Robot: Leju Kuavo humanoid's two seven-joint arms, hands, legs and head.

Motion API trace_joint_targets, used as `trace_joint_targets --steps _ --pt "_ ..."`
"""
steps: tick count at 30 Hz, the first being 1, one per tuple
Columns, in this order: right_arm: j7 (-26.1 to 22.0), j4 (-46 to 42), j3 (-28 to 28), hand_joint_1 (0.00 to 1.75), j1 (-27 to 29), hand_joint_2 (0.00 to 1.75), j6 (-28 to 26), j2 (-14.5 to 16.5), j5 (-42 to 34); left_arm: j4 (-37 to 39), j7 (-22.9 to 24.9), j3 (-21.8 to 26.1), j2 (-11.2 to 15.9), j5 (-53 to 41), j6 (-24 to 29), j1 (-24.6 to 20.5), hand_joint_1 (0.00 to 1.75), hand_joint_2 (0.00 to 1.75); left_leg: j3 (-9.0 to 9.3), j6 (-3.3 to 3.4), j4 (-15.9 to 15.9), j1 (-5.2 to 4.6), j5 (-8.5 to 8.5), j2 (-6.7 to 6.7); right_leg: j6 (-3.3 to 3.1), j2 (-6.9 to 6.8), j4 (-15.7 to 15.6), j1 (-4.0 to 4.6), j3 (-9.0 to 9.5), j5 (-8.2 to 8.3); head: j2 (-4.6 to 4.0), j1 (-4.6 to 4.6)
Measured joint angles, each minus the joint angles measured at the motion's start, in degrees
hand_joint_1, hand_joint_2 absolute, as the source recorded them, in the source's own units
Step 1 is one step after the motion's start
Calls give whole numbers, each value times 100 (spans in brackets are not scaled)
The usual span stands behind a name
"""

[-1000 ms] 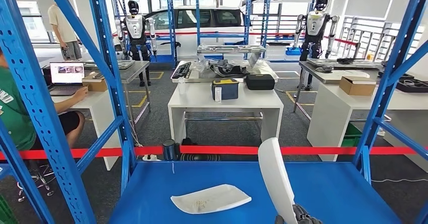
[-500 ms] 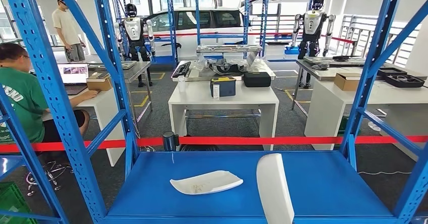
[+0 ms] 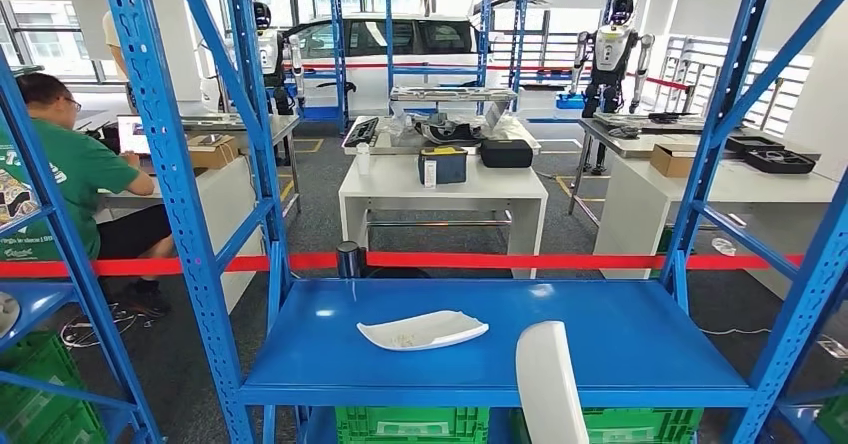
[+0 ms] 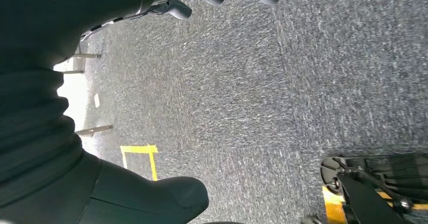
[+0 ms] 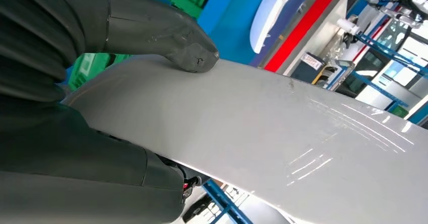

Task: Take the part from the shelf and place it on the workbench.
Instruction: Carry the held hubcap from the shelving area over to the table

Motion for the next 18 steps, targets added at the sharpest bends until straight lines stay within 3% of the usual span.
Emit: trace_joint_targets --steps 1,2,4,5,6,9,10,11,12,14,16,18 --pt "-2 -1 -1 175 0 175 -2 1 1 1 0 -4 -4 0 -1 -6 0 175 -33 -25 16 -3 45 -1 -32 0 -327 19 205 -65 0 -2" --pt "-2 -2 -2 175 0 175 -4 1 3 1 0 -8 -8 1 -2 -10 0 175 -47 -57 17 1 95 -2 -65 1 -515 37 297 -131 0 -5" --pt "0 -2 -3 175 6 175 -10 1 5 2 12 -12 -8 20 3 -8 0 175 -61 -128 -7 14 185 -3 -132 -2 -596 38 261 -60 0 -4" --pt "4 -2 -3 175 6 175 -11 2 8 2 28 -12 -5 34 13 -3 0 175 -87 -168 16 22 139 -14 -172 -8 -615 26 221 7 0 -3" --pt "10 -4 -3 175 11 175 -14 7 14 3 53 -12 -3 39 25 4 0 175 -129 -206 115 27 -19 -28 -209 -15 -639 8 167 84 1 -3" --pt "52 -11 -7 175 40 175 -21 36 57 4 122 -31 7 -44 32 12 0 175 -309 -315 962 71 -865 -56 -246 -23 -652 -18 -72 310 1 -15" --pt "75 -14 -8 175 51 175 -21 43 64 4 134 -45 15 -72 27 9 0 175 -340 -341 1290 89 -1007 -55 -237 -26 -645 -20 -168 381 0 -17" --pt "92 -18 -12 175 62 175 -18 47 51 3 143 -58 27 -82 22 5 0 175 -320 -362 1506 106 -1004 -55 -224 -32 -635 -23 -267 451 0 -17" --pt "93 -25 -22 175 73 175 3 48 -12 2 143 -67 39 -72 22 -3 0 175 -218 -378 1559 122 -884 -54 -205 -38 -622 -27 -366 524 0 -17" --pt "30 -39 -46 175 97 175 94 48 -253 -5 108 -69 54 -2 43 -30 0 175 260 -395 1101 153 -591 -58 -157 -47 -593 -40 -538 657 1 -17" --pt "-117 -44 -61 175 122 175 205 45 -521 -11 38 -69 49 86 74 -75 0 175 877 -364 238 141 -649 -78 -89 -52 -562 -49 -656 776 2 -17" --pt "-291 -43 -63 175 135 175 272 43 -703 -11 -7 -69 31 101 64 -103 0 175 1128 -266 -251 90 -788 -96 -13 -61 -573 -66 -708 899 3 -16"
